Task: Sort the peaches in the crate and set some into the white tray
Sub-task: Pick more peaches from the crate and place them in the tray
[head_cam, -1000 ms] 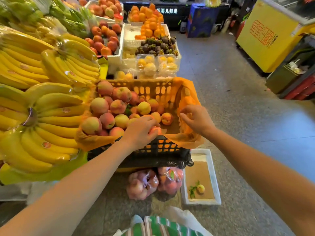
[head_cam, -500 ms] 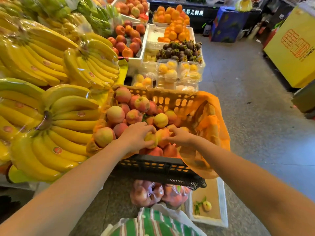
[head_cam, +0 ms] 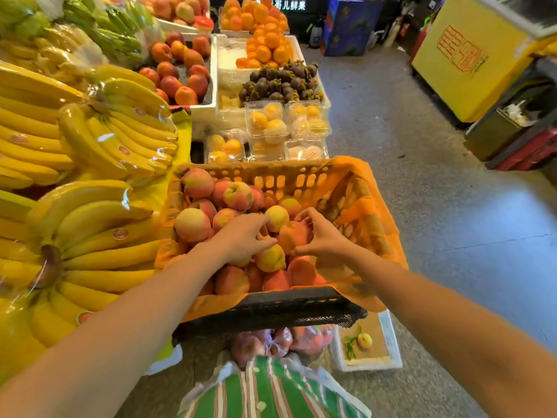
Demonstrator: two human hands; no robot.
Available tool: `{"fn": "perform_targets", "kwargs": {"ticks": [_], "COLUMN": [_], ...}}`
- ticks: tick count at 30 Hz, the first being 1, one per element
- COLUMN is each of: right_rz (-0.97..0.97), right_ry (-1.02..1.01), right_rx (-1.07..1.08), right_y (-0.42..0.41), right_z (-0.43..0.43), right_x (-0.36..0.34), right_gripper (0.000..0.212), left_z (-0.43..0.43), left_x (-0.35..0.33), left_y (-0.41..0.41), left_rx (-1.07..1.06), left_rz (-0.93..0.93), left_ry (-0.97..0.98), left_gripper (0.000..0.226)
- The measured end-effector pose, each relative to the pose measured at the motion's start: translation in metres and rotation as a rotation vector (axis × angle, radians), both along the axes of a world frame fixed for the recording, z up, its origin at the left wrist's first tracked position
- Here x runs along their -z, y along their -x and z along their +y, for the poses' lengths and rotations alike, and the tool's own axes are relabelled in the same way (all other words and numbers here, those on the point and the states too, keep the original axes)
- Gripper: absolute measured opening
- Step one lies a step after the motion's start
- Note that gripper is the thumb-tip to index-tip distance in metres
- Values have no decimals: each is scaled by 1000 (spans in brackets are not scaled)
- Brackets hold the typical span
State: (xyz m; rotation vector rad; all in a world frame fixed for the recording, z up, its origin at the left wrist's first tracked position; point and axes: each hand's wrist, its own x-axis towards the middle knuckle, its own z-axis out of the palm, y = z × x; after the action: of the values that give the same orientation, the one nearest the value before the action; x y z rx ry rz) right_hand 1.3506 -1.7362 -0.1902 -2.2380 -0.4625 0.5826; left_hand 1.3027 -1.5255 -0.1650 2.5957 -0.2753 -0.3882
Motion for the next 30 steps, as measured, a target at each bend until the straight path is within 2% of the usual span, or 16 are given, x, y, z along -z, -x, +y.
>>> {"fn": "perform_targets", "kwargs": {"ticks": [2,5,6,8,13,15,16,18,20,21,23,24,26,28,30], "right_rz": [-8,-7,16,44,55,40,26,9,-2,-5,-2,3,16,29,38], "right_ry": [-43,-107,-144,-191,-166,-171,-167,-150,-137,-133,-126,-125,-129,-140,-146], "right_rx": [12,50,75,85,96,145,172,236,296,313,320,317,317,320,324], "right_y": [1,5,8,12,19,21,22,25,26,27,27,26,27,27,26], "right_z": [-1,4,7,12,18,18,17,16,15,15,17,19,25,30,34], "right_x": [-8,-18,-21,-24,-29,-30,-30,-27,-23,-21,-17,-16,-14,-13,-13], "right_gripper": [65,63,62,61,65,62,61,61,62,63,64,64,64,64,63], "left_z": [-4,-12,-14,-13,-3,-3,-3,2,15,23,39,44,52,56,60], "left_x": [-5,-14,-18,-20,-10,-7,-8,-8,-9,-8,-4,-2,3,3,0], "left_y": [-7,-12,-13,-15,-21,-24,-25,-27,-33,-36,-41,-43,-48,-53,-57], "left_rx": [-63,-151,-147,-125,-136,-115,-77,-57,-122,-159,-206,-219,-227,-195,-151], "left_rz": [46,274,320,345,385,326,236,-77,-418,-483,-371,-293,-217,-207,-213], "left_ry": [99,407,457,488,554,523,480,341,98,-48,-283,-322,-233,-98,-47], "left_gripper": [49,59,58,56,51,50,48,45,37,42,63,69,72,70,67]}}
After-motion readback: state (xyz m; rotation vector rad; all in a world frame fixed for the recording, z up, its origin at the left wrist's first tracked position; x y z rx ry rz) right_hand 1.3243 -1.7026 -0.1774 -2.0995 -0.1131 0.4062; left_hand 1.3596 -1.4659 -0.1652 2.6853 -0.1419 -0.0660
